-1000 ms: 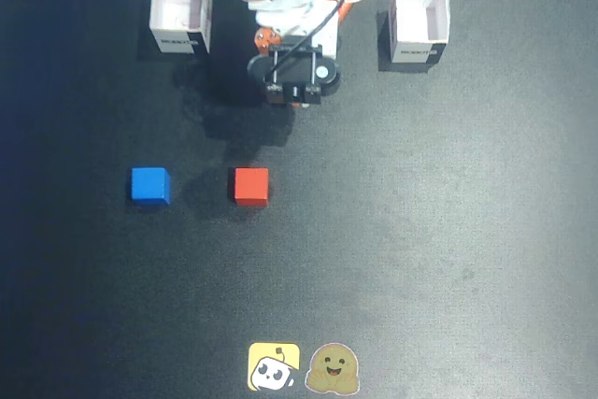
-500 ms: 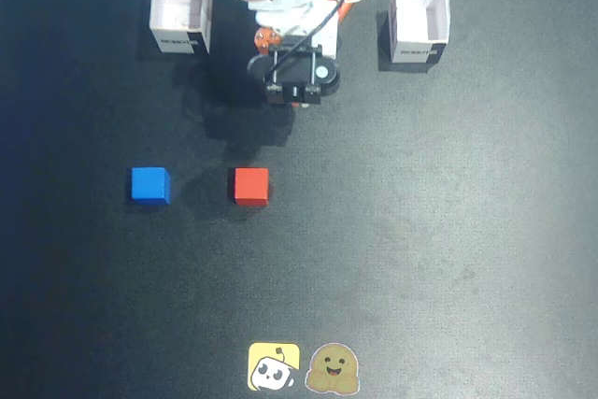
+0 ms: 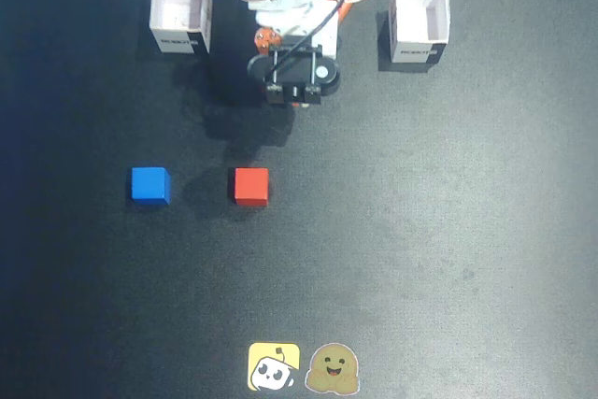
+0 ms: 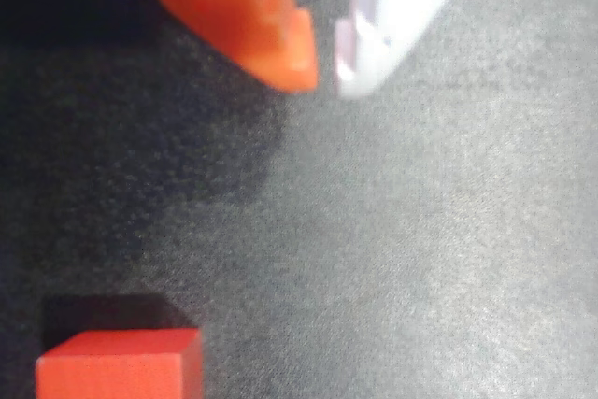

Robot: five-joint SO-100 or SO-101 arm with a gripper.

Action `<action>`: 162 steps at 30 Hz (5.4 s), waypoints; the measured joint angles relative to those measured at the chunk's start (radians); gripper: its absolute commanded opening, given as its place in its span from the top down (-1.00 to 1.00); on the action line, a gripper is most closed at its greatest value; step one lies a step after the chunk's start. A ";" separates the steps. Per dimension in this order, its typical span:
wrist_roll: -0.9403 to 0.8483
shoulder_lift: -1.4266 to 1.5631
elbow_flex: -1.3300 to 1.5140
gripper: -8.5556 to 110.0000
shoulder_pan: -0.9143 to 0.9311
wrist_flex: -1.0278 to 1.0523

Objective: Put the red cube in the right box and the blue cube in the left box.

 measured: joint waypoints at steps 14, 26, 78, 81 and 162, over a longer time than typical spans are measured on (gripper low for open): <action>-0.153 0.000 0.000 0.86 0.009 -0.066; -0.272 -0.391 -0.210 0.85 0.054 -0.278; -0.383 -1.154 -0.295 0.53 0.100 -0.715; -0.385 -1.195 -0.304 0.53 0.100 -0.721; -0.216 -0.387 -0.307 0.70 1.028 0.034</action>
